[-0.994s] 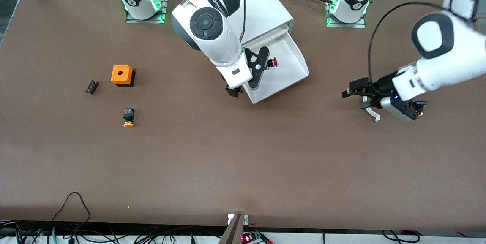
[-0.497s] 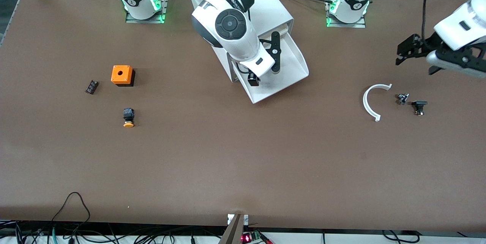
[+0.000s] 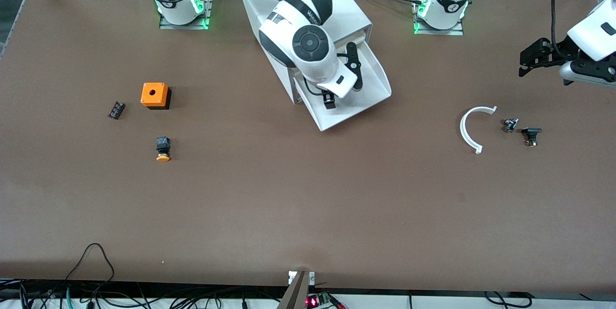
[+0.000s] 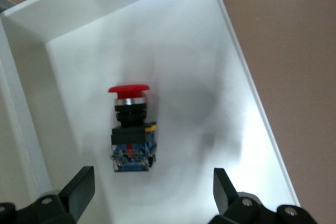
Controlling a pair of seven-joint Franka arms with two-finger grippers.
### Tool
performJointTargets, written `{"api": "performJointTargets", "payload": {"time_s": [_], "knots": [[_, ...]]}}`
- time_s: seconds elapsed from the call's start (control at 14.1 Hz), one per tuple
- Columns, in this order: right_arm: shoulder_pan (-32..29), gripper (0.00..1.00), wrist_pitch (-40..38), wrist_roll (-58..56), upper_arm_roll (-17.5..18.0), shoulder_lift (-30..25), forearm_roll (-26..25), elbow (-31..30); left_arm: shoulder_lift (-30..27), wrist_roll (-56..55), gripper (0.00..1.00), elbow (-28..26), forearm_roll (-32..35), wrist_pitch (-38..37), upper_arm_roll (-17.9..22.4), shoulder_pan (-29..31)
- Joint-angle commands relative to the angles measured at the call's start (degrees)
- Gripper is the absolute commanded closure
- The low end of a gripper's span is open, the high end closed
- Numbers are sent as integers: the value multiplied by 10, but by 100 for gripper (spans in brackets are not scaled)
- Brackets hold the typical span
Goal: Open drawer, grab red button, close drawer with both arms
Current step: 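Withdraw the left gripper while the right gripper reaches into the drawer, then lower the right gripper onto the red push-button and close it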
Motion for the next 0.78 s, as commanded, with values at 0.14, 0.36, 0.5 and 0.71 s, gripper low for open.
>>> {"api": "performJointTargets", "payload": {"time_s": [0.14, 0.36, 0.5, 0.71], "knots": [[18, 0, -12, 1, 1, 23, -20, 15, 7, -7, 0, 13, -5, -6, 2, -2], [18, 0, -12, 1, 1, 29, -25, 15, 7, -8, 0, 13, -8, -5, 2, -2], [18, 0, -12, 1, 1, 34, -25, 14, 7, -8, 0, 13, -9, -5, 2, -2], [19, 0, -8, 9, 1, 37, -25, 15, 7, -8, 0, 13, -10, -5, 2, -2]]}}
